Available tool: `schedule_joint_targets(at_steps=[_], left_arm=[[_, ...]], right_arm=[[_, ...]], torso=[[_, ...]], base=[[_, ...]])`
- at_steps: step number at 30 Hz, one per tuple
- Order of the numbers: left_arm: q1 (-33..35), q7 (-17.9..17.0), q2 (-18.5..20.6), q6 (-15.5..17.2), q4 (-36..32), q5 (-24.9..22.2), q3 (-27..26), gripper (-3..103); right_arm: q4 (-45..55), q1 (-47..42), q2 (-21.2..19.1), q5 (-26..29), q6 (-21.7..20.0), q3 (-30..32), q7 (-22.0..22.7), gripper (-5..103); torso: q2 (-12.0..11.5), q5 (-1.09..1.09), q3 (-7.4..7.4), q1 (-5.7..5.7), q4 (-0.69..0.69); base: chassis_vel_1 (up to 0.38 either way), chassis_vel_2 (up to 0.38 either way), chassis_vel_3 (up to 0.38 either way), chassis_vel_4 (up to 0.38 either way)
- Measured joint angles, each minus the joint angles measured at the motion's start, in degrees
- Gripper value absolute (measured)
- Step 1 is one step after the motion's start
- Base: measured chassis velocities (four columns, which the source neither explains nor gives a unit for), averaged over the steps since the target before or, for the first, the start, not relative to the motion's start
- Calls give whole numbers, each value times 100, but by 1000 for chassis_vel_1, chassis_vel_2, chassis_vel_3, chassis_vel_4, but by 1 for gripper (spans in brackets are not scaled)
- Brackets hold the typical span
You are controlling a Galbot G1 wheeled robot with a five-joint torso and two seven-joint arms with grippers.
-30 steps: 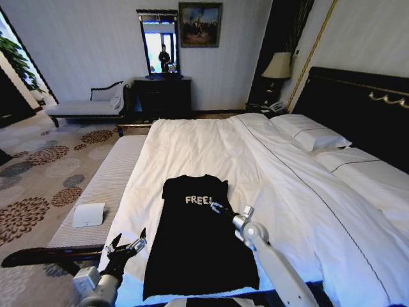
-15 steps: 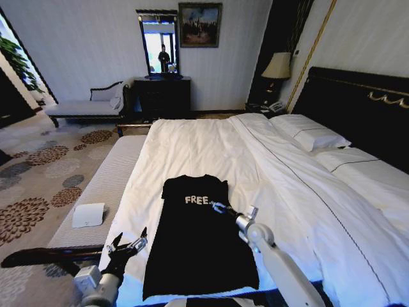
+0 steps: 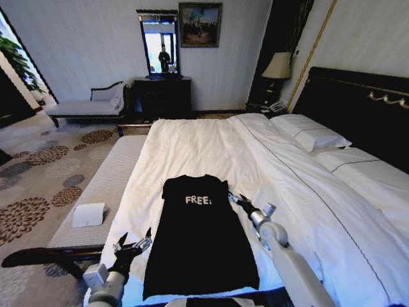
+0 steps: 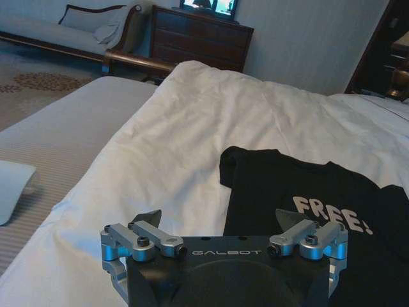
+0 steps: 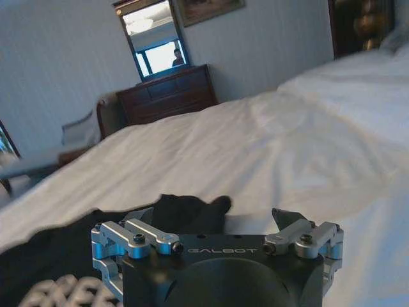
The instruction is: Fold the clothes on the bed.
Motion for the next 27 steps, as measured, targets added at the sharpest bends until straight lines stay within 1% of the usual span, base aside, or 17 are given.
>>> schedule_joint_targets(at_steps=[1,2,4,5,6,10,12,15,16,19,20,21,22,23,25,26,27], left_arm=[[-165,4,63,1,133,-125,16,100],[-165,4,63,1,133,-125,16,100],[-560,14,138,8,446,-379,85,100],[-891,22,144,8,700,-526,165,100],[-891,22,144,8,700,-526,165,100],[-1856,40,56,9,1392,-950,392,100],[-2043,47,63,9,1521,-1062,430,100],[-2604,52,125,14,1935,-1614,563,100],[-2604,52,125,14,1935,-1614,563,100],[-3093,47,74,20,2352,-2088,723,100],[-3288,50,32,20,2514,-2200,791,100],[-3288,50,32,20,2514,-2200,791,100],[-3445,56,-1,20,2653,-2275,844,103],[-3600,72,-32,19,2798,-2337,895,103],[-3873,107,-83,19,3056,-2471,982,96],[-3990,119,-113,24,3174,-2562,1023,92],[-3990,119,-113,24,3174,-2562,1023,92]], right_arm=[[152,-186,-14,-164,49,98,-7,100],[152,-186,-14,-164,49,98,-7,100],[351,-510,-20,-311,96,289,-18,100],[460,-690,-5,-310,83,416,-6,100],[460,-690,-5,-310,83,416,-6,100],[717,-1188,121,-275,36,727,20,100],[771,-1284,142,-274,32,779,23,100],[977,-1561,232,-149,-148,921,162,100],[977,-1561,232,-149,-148,921,162,100],[1100,-1756,282,-162,-250,1009,239,100],[1167,-1846,291,-133,-291,1043,258,100],[1167,-1846,291,-133,-291,1043,258,100],[1236,-1910,298,12,-356,1069,290,100],[1320,-1957,310,269,-475,1102,343,100],[1444,-2017,334,779,-665,1167,425,100],[1463,-2036,344,910,-706,1187,454,100],[1463,-2036,344,910,-706,1187,454,100]], torso=[[0,-1,0,0,0],[0,-1,0,0,0],[0,1,0,0,0],[0,-1,0,0,0],[0,-1,0,0,0],[0,-2,0,0,-1],[0,-1,0,1,0],[0,0,0,1,-1],[0,0,0,1,-1],[0,-1,0,1,1],[0,-1,0,1,0],[0,-1,0,1,0],[0,-1,0,1,-1],[0,-1,0,1,-1],[0,0,0,1,0],[0,-1,0,1,0],[0,-1,0,1,0]], base=[[0,0,0,0],[0,0,0,0],[0,0,0,0],[0,0,0,0],[0,0,0,0],[0,0,0,0],[0,0,0,0],[0,0,0,0],[0,0,0,0],[0,0,0,0],[0,0,0,0],[0,0,0,0],[0,0,0,0],[0,0,0,0],[0,0,0,0],[0,0,0,0],[0,0,0,0]])
